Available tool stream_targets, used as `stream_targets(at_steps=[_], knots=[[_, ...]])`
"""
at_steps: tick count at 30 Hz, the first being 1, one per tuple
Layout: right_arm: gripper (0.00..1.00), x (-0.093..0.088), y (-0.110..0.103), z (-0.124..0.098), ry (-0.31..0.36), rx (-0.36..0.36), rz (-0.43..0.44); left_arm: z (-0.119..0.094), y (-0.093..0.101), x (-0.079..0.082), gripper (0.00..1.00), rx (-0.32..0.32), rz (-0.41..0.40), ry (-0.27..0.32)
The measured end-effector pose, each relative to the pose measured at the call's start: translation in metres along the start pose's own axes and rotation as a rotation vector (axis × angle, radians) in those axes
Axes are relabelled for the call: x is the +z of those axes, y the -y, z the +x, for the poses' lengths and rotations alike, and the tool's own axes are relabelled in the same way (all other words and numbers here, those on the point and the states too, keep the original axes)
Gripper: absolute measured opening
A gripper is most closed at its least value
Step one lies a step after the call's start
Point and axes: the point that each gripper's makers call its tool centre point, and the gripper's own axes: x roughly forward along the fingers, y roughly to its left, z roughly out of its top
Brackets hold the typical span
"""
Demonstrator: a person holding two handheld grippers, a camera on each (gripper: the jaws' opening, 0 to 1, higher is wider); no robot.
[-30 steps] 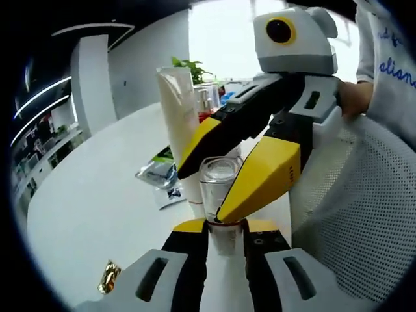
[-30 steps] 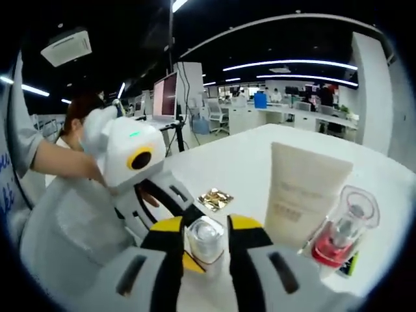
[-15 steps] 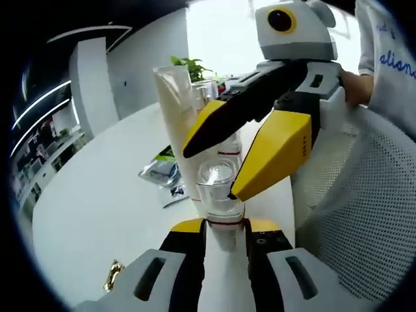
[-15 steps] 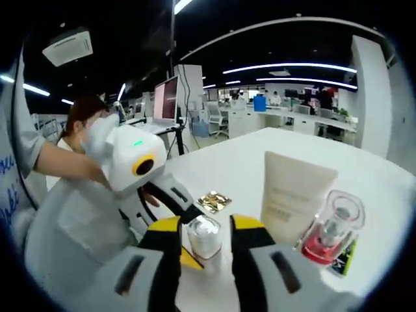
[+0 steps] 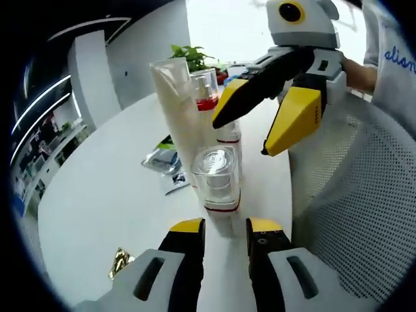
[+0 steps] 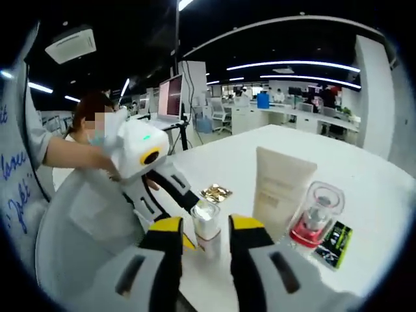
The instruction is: Arrange the skincare products in the storage area until every visible bottle or jar stands upright without overlapping.
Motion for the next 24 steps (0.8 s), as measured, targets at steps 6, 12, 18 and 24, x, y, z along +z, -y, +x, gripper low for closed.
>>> stream_targets(at_steps=[6,12,18,24], knots=[[0.25,-0.012,-0.004,-0.009,-0.05,0.04,-0.003,-0.001,0.004,-0.01,0.21,-0.006,-0.031,-0.061],[0.22,-0.024,-0.002,-0.016,-0.089,0.056,0.011,-0.001,0.007,-0.011,0.14,0.0,-0.056,-0.077],[0.2,-0.036,0.003,-0.022,-0.137,0.075,0.029,0.002,0.009,-0.015,0.14,-0.002,-0.065,-0.112],[0.17,-0.052,0.006,-0.026,-0.187,0.093,0.062,0.006,0.01,-0.018,0.13,0.011,-0.067,-0.142]])
